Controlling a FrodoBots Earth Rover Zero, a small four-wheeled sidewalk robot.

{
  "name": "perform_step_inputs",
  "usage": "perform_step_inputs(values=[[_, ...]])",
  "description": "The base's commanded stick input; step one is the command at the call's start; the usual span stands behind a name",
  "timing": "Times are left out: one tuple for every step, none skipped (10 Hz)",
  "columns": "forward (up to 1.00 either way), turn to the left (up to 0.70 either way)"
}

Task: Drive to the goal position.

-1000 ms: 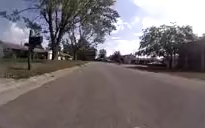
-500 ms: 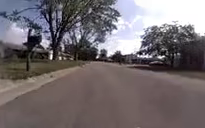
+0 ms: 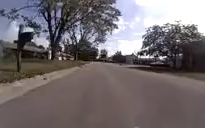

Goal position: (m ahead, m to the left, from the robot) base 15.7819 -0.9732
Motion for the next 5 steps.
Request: perform_step_inputs(values=[[1.0, 0.0], [1.0, 0.0], [1.0, 0.0], [1.0, 0.0], [1.0, 0.0]])
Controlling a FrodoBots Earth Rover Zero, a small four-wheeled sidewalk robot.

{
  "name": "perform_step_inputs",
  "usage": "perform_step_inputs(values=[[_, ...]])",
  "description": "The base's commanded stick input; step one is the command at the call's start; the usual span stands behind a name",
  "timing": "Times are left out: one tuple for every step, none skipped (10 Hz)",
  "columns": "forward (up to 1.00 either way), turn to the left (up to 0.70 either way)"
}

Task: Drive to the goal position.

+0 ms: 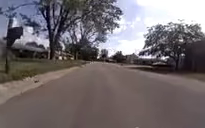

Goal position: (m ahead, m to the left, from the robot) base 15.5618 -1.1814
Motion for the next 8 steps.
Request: perform_step_inputs(values=[[1.0, 0.0], [1.0, 0.0], [1.0, 0.0], [1.0, 0.0], [1.0, 0.0], [1.0, 0.02], [1.0, 0.05], [1.0, 0.14]])
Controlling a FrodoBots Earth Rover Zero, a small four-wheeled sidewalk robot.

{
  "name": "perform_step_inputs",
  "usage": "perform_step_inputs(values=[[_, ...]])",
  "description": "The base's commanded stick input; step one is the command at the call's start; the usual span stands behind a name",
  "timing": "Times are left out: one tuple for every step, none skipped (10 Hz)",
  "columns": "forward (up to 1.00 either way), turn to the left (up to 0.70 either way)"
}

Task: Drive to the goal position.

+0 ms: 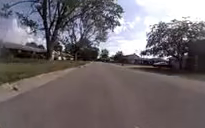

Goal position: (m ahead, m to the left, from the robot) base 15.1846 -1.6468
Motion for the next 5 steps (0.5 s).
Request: perform_step_inputs(values=[[1.0, 0.08], [1.0, 0.06], [1.0, 0.03], [1.0, 0.03], [1.0, 0.03]])
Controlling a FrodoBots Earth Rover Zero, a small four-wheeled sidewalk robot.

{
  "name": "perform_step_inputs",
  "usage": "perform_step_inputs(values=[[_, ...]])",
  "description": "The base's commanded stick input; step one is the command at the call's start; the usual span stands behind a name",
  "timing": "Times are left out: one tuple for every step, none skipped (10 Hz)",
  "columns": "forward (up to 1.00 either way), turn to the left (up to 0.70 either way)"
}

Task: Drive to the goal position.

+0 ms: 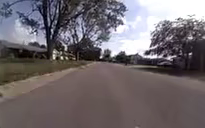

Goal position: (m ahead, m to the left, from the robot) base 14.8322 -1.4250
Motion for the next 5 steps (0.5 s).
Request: perform_step_inputs(values=[[1.0, 0.03], [1.0, 0.03], [1.0, 0.03], [1.0, 0.03], [1.0, 0.03]])
